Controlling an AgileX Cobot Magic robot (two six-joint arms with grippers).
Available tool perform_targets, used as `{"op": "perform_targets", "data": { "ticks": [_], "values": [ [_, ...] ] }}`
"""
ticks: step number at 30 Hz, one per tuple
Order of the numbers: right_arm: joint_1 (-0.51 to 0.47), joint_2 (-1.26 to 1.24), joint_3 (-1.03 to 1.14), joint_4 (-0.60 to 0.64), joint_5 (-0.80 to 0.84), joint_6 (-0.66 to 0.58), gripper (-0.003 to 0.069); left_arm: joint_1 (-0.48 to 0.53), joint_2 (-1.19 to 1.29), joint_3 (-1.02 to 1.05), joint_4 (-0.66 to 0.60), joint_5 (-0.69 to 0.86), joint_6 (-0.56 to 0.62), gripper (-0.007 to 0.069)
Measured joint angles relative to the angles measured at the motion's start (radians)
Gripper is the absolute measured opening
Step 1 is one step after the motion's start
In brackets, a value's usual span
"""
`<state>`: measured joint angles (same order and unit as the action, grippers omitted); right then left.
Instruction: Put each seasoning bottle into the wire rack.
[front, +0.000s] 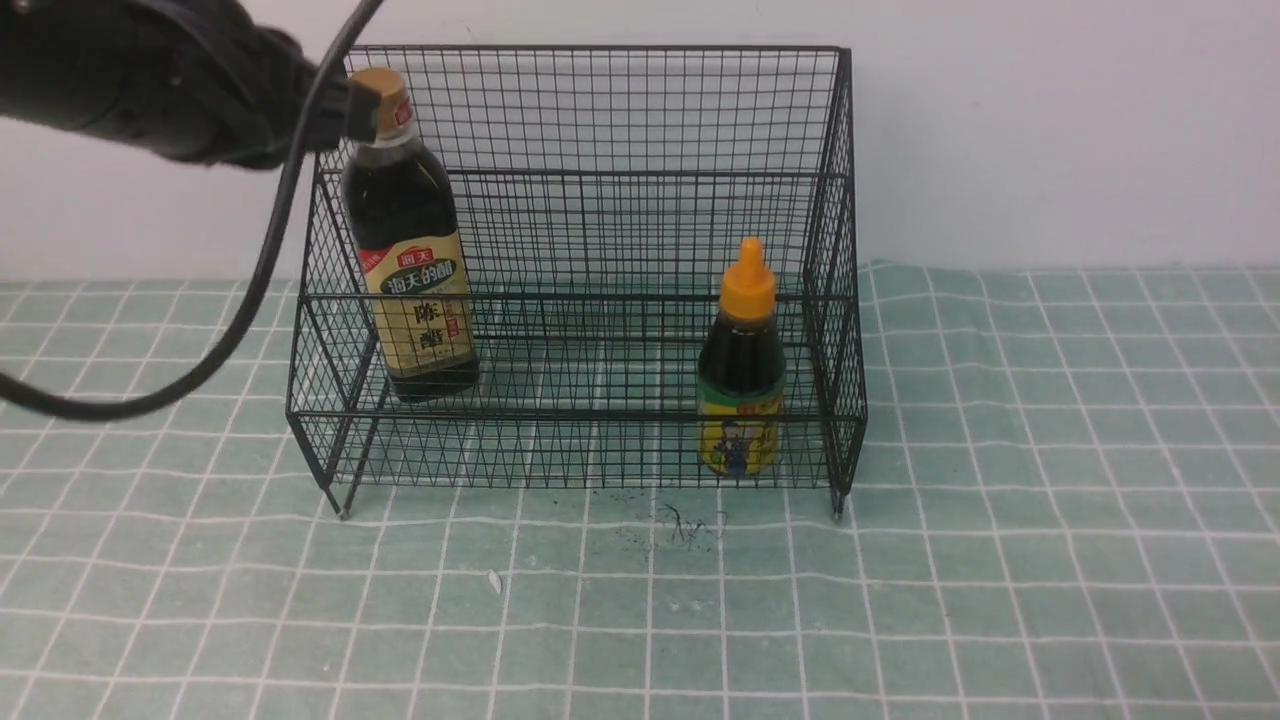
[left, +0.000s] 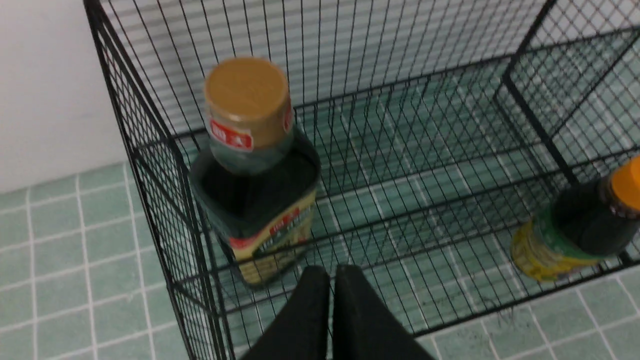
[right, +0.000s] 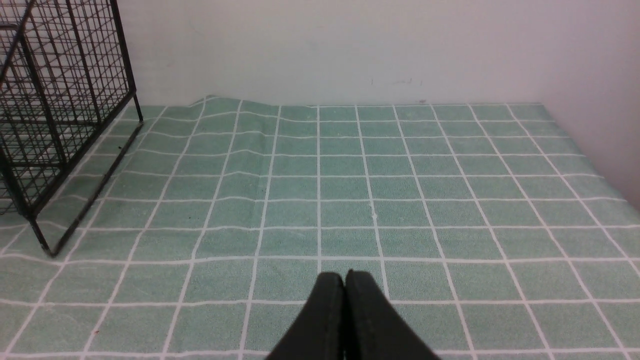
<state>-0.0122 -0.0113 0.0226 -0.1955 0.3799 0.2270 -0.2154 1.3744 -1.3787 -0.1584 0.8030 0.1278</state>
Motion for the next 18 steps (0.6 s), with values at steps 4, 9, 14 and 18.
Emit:
{"op": "perform_targets", "data": {
  "ticks": [4, 9, 14, 18],
  "values": [
    [0.0, 0.0, 0.0, 0.0, 0.0, 0.0, -0.0015, 0.0, 0.053, 0.002, -0.002, 0.022, -0.001, -0.0006],
    [0.0, 0.0, 0.0, 0.0, 0.0, 0.0, -0.0015, 0.0, 0.168, 0.002, -0.006, 0.009, -0.006, -0.0006],
    [0.0, 0.0, 0.0, 0.0, 0.0, 0.0, -0.0015, 0.0, 0.235, 0.003, -0.004, -0.028, -0.007, -0.0006],
    [0.0, 0.0, 0.0, 0.0, 0.0, 0.0, -0.0015, 0.0, 0.275, 0.003, 0.019, -0.075, -0.008, -0.0006]
  ]
}}
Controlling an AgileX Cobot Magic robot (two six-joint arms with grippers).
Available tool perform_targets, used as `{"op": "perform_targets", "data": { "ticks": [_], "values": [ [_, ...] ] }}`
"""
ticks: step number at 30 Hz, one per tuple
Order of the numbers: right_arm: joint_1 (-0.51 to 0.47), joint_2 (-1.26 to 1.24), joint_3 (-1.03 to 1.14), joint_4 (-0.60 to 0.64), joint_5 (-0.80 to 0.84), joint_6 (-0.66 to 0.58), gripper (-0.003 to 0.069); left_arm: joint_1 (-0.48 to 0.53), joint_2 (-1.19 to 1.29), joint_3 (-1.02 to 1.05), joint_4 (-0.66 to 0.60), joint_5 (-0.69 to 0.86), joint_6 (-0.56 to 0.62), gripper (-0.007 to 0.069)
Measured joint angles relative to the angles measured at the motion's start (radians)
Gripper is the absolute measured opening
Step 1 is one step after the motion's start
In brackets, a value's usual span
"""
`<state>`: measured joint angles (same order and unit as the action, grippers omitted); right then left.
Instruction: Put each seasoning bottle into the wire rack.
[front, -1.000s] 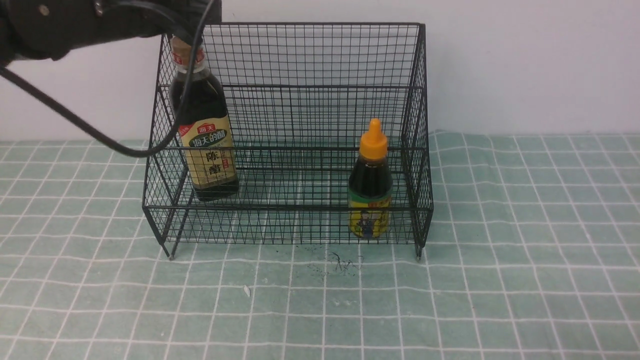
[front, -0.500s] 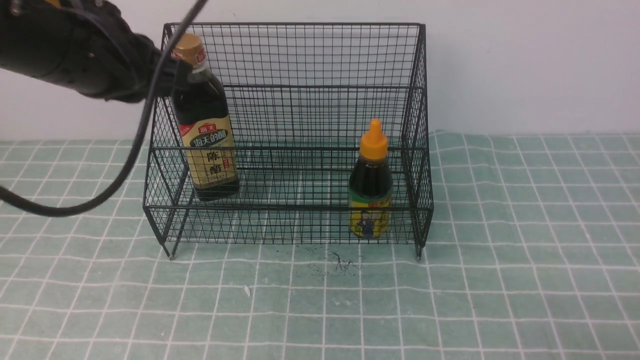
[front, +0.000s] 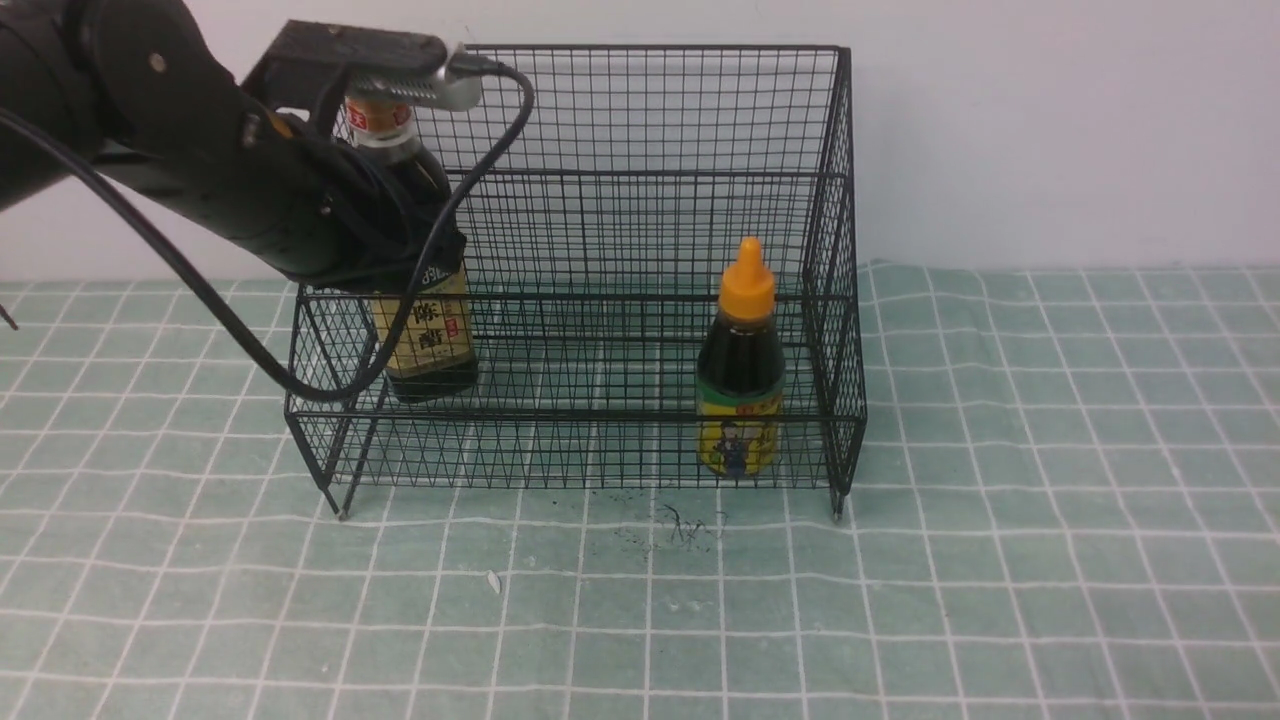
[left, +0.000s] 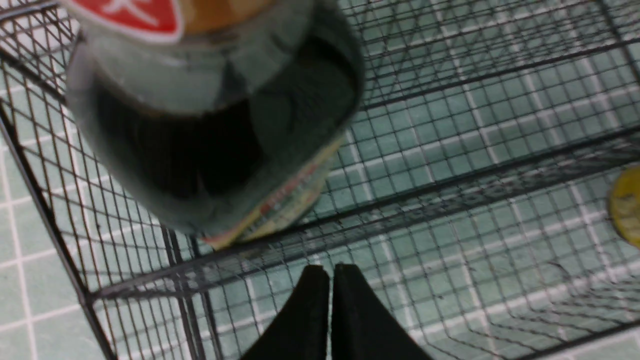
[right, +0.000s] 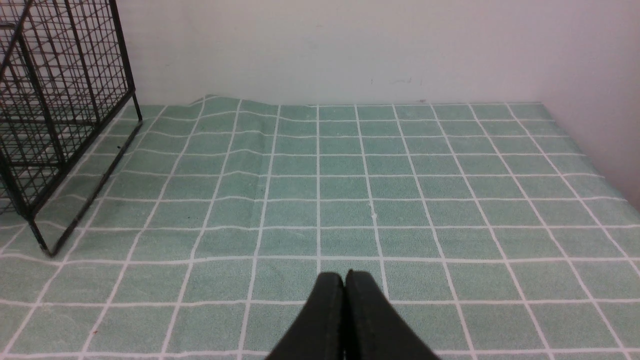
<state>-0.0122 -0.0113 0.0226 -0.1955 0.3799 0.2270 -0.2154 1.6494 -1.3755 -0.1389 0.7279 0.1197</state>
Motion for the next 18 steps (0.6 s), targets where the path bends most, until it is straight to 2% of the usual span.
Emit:
{"op": "perform_targets", "data": {
  "ticks": [11, 18],
  "values": [
    [0.0, 0.0, 0.0, 0.0, 0.0, 0.0, -0.0015, 0.0, 0.043, 0.0, 0.139, -0.033, -0.016, -0.0006],
    [0.0, 0.0, 0.0, 0.0, 0.0, 0.0, -0.0015, 0.0, 0.047, 0.0, 0.185, -0.087, -0.045, -0.0006]
  ]
}}
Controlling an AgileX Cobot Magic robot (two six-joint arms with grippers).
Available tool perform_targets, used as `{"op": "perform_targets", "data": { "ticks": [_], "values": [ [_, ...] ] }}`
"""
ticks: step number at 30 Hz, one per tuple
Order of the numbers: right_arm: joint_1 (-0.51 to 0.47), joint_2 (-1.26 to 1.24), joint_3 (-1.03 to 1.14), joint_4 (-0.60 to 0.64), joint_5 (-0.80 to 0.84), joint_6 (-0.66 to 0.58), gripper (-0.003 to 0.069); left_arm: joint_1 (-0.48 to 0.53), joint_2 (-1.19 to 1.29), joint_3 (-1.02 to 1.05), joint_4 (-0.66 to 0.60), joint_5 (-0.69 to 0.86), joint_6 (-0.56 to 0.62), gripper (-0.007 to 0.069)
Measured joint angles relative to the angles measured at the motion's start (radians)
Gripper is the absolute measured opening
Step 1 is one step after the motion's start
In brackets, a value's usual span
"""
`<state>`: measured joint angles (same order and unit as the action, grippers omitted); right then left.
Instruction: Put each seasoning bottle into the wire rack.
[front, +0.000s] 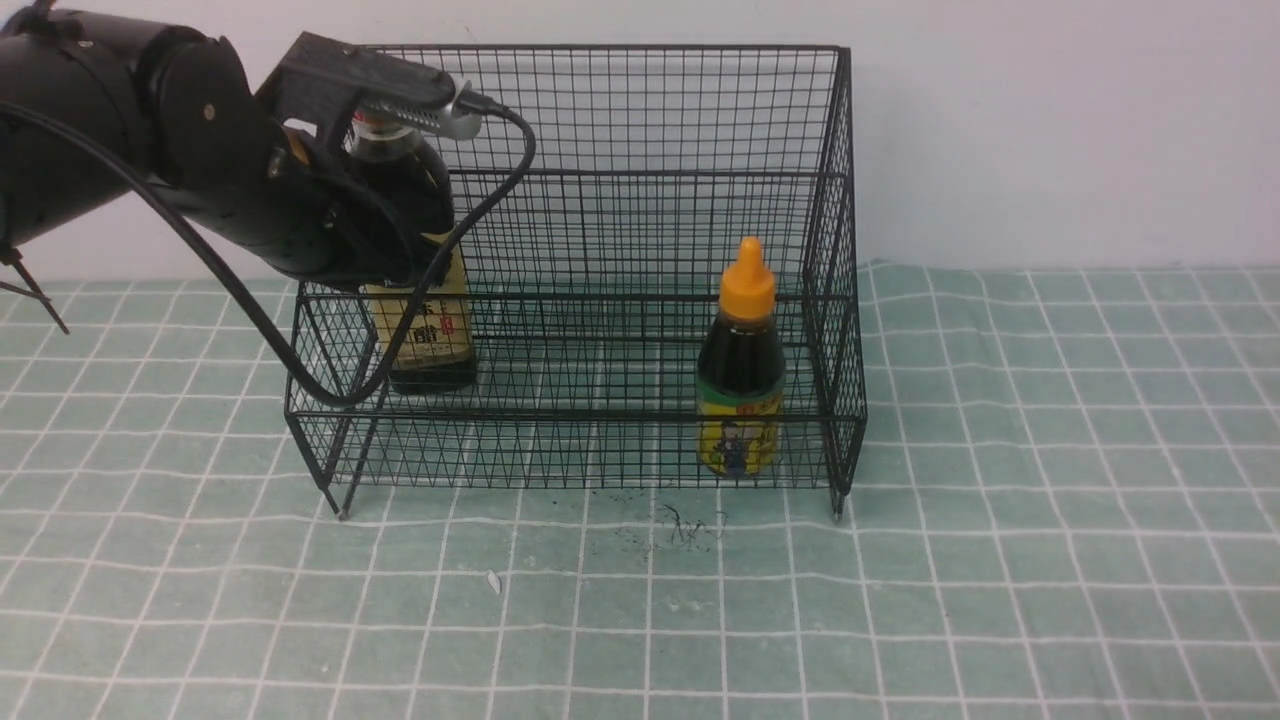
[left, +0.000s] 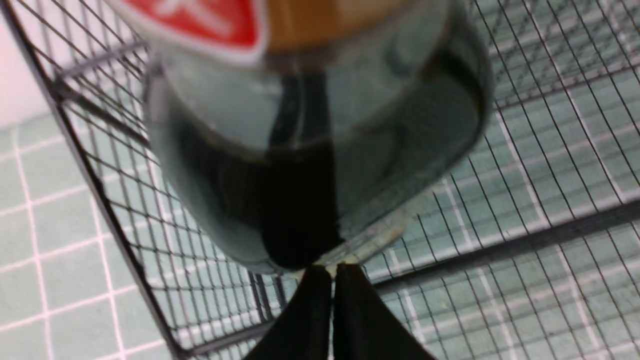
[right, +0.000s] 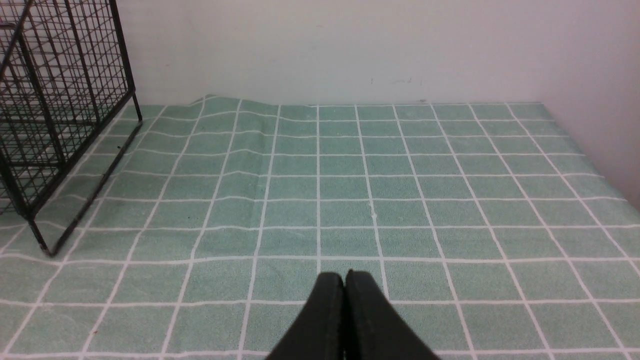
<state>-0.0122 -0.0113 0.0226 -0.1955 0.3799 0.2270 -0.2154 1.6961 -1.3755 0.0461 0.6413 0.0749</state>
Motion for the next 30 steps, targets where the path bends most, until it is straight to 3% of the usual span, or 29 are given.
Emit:
{"op": "perform_targets", "data": {
  "ticks": [16, 22, 30],
  "values": [
    [0.0, 0.0, 0.0, 0.0, 0.0, 0.0, -0.0015, 0.0, 0.004, 0.0, 0.089, -0.02, -0.044, -0.0006],
    [0.0, 0.0, 0.0, 0.0, 0.0, 0.0, -0.0015, 0.0, -0.035, 0.0, 0.088, 0.063, -0.075, -0.0006],
    [0.0, 0.0, 0.0, 0.0, 0.0, 0.0, -0.0015, 0.0, -0.347, 0.027, 0.07, 0.167, -0.091, -0.0006]
  ]
}}
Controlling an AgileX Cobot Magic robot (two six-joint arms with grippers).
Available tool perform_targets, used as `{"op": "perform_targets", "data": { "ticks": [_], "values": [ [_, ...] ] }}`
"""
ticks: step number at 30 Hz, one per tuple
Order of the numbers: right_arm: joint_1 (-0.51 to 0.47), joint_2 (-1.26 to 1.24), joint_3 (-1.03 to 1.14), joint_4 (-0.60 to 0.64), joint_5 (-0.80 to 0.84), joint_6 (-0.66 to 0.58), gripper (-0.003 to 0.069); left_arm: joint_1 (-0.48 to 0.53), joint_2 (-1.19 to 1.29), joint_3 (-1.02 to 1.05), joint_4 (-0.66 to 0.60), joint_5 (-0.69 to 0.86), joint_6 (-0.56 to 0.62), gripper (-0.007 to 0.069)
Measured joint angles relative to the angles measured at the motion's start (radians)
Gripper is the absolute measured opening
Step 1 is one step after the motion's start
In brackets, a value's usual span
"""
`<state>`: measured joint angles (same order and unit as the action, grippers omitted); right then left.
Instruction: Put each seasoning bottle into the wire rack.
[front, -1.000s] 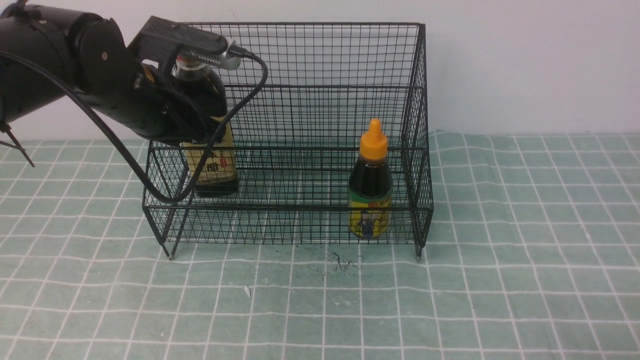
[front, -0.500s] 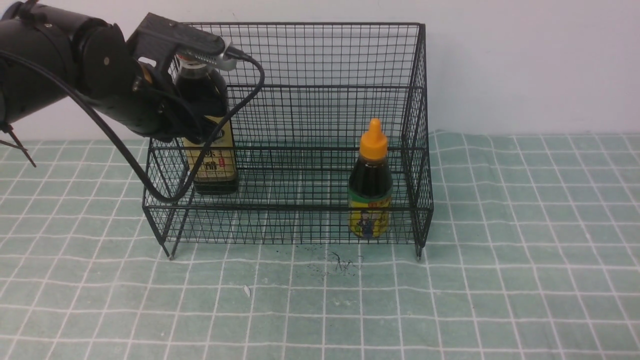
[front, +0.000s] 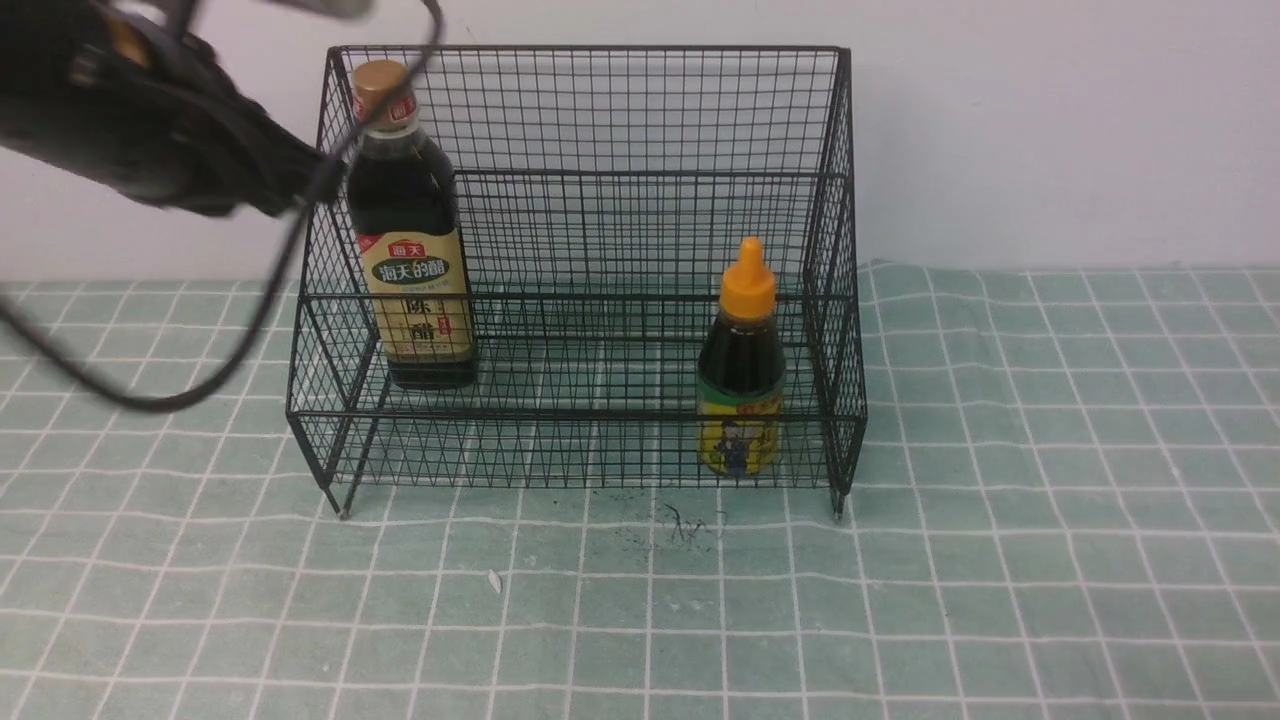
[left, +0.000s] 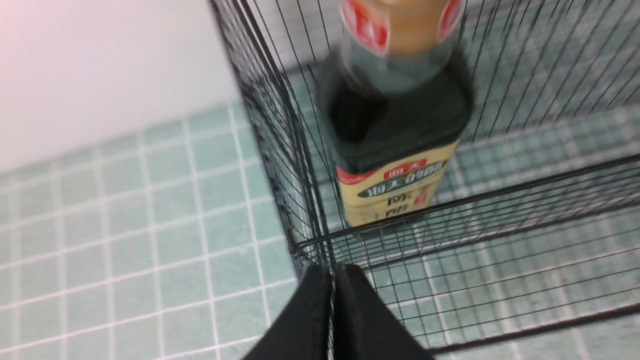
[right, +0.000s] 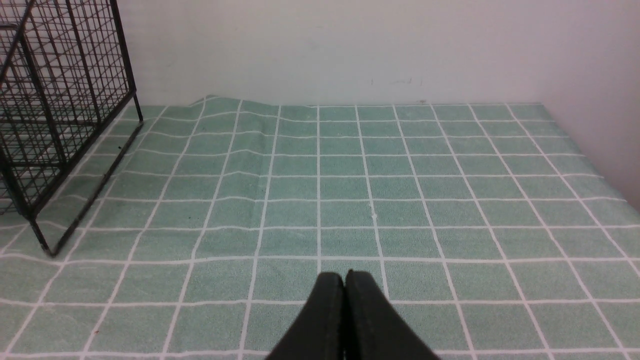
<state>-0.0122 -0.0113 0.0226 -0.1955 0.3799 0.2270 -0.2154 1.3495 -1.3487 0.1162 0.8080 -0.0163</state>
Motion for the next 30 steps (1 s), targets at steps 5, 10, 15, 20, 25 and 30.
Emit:
{"op": "perform_targets", "data": {
  "ticks": [5, 10, 15, 20, 25, 30],
  "values": [
    [0.0, 0.0, 0.0, 0.0, 0.0, 0.0, -0.0015, 0.0, -0.253, 0.148, -0.063, -0.042, -0.041, -0.0006],
    [0.0, 0.0, 0.0, 0.0, 0.0, 0.0, -0.0015, 0.0, -0.478, 0.341, -0.108, -0.099, -0.055, -0.0006],
    [0.0, 0.0, 0.0, 0.0, 0.0, 0.0, -0.0015, 0.0, -0.716, 0.504, -0.165, -0.096, -0.064, -0.0006],
    [0.0, 0.0, 0.0, 0.0, 0.0, 0.0, -0.0015, 0.0, -0.85, 0.532, -0.167, -0.026, -0.055, -0.0006],
    [0.0, 0.0, 0.0, 0.0, 0.0, 0.0, -0.0015, 0.0, -0.919, 0.532, -0.162, -0.019, -0.039, -0.0006],
    [0.0, 0.0, 0.0, 0.0, 0.0, 0.0, -0.0015, 0.0, -0.952, 0.552, -0.116, -0.039, -0.021, -0.0006]
  ]
}}
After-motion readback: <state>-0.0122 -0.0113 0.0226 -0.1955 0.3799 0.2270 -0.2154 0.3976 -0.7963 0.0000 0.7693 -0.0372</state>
